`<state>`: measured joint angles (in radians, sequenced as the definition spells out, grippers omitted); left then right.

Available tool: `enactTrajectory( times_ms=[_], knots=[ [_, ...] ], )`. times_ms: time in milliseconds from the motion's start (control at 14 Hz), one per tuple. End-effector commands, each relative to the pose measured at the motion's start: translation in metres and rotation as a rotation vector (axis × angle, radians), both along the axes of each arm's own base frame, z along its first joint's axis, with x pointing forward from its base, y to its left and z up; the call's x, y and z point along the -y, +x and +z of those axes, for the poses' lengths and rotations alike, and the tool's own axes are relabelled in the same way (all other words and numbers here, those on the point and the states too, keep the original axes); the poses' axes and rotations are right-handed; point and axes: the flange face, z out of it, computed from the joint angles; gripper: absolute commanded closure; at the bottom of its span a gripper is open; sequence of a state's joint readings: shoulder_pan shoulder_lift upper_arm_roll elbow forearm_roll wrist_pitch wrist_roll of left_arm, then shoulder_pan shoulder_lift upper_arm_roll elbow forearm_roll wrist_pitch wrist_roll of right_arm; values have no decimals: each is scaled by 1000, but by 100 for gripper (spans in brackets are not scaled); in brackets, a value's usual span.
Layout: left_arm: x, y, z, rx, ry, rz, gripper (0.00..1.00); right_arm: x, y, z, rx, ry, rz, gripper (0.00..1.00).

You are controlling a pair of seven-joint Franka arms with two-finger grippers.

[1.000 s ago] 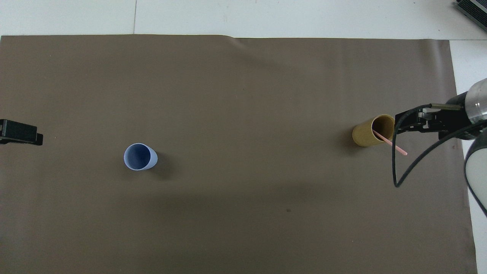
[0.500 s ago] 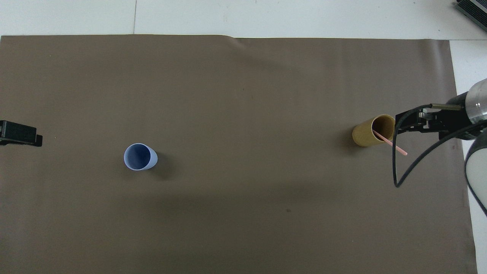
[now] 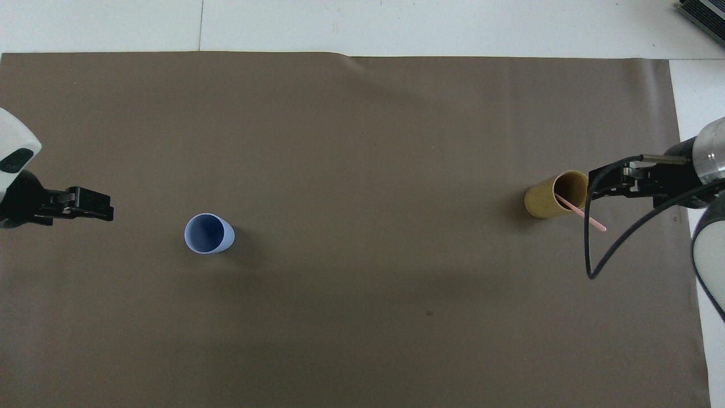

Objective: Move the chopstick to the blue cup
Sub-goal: 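Reach the left gripper toward the blue cup, then close the left gripper on the rim of the blue cup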

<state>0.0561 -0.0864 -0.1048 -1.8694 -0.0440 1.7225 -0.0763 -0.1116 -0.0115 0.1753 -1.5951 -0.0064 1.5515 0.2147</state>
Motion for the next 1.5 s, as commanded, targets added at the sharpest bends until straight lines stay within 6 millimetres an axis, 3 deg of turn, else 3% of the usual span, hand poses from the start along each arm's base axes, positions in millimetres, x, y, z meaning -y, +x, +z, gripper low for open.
enactTrajectory(
  times_ms=[0, 143, 571, 929, 1214, 1429],
  knots=[
    [12, -10, -41, 9, 16, 93, 0, 5, -6, 0, 8, 14, 17, 0],
    [28, -18, -77, 8, 9, 115, 0, 6, -6, -2, 5, 14, 16, 0],
    [58, -16, -145, -6, -24, 188, 0, 11, -6, -1, 6, 14, 6, 0],
    [68, -23, -183, -24, -18, 179, 0, 13, -6, -1, 6, 14, 3, 0],
    [77, -27, -199, -40, -12, 183, 2, 14, -6, -1, 8, 14, 3, 0],
    [78, -24, -196, -45, -11, 180, 65, 14, -6, -1, 8, 14, 3, 0]
  ],
)
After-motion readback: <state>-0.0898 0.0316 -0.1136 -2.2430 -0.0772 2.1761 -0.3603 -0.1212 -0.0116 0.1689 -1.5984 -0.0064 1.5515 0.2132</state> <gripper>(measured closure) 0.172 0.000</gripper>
